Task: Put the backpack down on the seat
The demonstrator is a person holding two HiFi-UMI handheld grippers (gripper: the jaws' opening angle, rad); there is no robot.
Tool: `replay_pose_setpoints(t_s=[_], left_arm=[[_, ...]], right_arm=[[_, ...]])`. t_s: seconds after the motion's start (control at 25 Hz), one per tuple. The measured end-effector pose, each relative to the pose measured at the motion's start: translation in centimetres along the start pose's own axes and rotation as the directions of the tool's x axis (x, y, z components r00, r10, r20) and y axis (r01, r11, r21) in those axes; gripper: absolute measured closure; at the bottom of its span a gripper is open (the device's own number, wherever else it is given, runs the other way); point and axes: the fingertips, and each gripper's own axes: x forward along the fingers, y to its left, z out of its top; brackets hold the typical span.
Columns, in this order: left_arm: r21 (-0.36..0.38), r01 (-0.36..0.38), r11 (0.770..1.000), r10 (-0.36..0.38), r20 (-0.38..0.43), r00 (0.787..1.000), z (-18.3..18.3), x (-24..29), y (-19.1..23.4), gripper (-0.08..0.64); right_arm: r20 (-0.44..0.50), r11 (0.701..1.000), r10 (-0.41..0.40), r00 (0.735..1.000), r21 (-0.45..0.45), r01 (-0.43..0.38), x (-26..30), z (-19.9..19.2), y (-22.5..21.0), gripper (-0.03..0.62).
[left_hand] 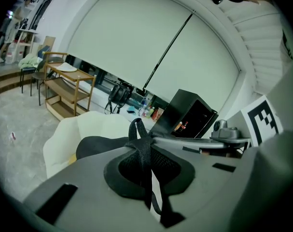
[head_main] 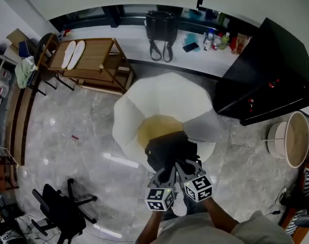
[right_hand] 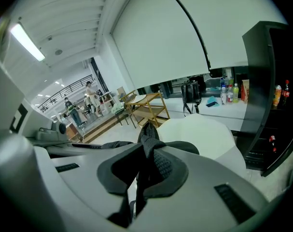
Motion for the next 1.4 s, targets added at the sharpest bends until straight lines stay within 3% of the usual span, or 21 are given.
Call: replay_pose_setpoints(t_s=[0.36, 1.12, 1.4], left_arm=[[-0.009, -0.014, 1.000, 0.014, 0.000, 1.000, 0.7, 3.9, 3.1, 0.517], [0.045, -0.056, 0.997, 0.054, 0.041, 0.998, 7.4, 16.8, 12.4, 0.517], [0.037, -0.067, 0.997, 0.067, 0.008, 0.998, 6.9, 20.4, 15.5, 0.517]], right_arm=[[-0.015, 1.000, 0.004, 1.000, 0.002, -0.003, 4.4, 0.2, -2.6, 0.557], [0.030, 1.000, -0.012, 0.999, -0.027, 0.013, 18.2, 5.3, -11.1, 0.557], [-0.020, 1.000, -0.007, 1.000, -0.025, 0.007, 22.0, 4.0, -13.2, 0.557]])
